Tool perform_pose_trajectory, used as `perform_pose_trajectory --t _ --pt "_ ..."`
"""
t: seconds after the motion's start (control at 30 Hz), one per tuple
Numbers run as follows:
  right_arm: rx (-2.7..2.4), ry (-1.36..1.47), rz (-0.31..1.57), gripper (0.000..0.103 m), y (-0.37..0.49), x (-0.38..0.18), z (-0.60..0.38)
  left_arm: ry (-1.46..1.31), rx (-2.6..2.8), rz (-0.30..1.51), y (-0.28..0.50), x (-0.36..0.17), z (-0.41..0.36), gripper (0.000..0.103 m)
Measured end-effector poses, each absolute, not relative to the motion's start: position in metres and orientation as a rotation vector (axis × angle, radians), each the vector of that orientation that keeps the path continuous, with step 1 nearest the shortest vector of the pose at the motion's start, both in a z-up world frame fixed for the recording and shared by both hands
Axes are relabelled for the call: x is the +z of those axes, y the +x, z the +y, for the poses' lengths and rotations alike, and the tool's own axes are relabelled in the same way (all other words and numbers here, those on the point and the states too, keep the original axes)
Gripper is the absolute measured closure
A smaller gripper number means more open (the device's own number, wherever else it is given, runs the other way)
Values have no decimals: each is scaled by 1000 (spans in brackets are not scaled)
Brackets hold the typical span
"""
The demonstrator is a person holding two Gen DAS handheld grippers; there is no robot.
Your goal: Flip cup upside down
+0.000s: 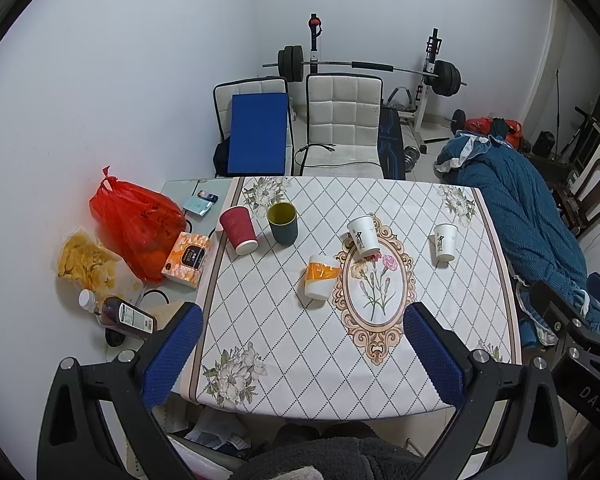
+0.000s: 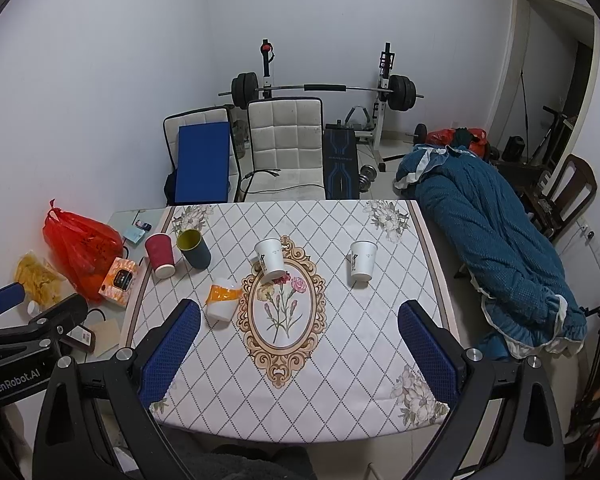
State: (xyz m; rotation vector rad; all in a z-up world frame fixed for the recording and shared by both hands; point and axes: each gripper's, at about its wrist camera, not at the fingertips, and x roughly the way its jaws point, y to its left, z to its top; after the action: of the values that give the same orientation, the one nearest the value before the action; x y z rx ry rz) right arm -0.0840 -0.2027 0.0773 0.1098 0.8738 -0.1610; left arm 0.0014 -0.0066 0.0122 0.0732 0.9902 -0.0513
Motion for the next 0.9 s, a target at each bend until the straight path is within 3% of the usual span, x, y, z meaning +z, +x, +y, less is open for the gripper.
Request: perform_pose_trajectory --t 0.9 --pt "-158 110 872 2 -75 83 -202 75 -50 988 7 16 -5 0"
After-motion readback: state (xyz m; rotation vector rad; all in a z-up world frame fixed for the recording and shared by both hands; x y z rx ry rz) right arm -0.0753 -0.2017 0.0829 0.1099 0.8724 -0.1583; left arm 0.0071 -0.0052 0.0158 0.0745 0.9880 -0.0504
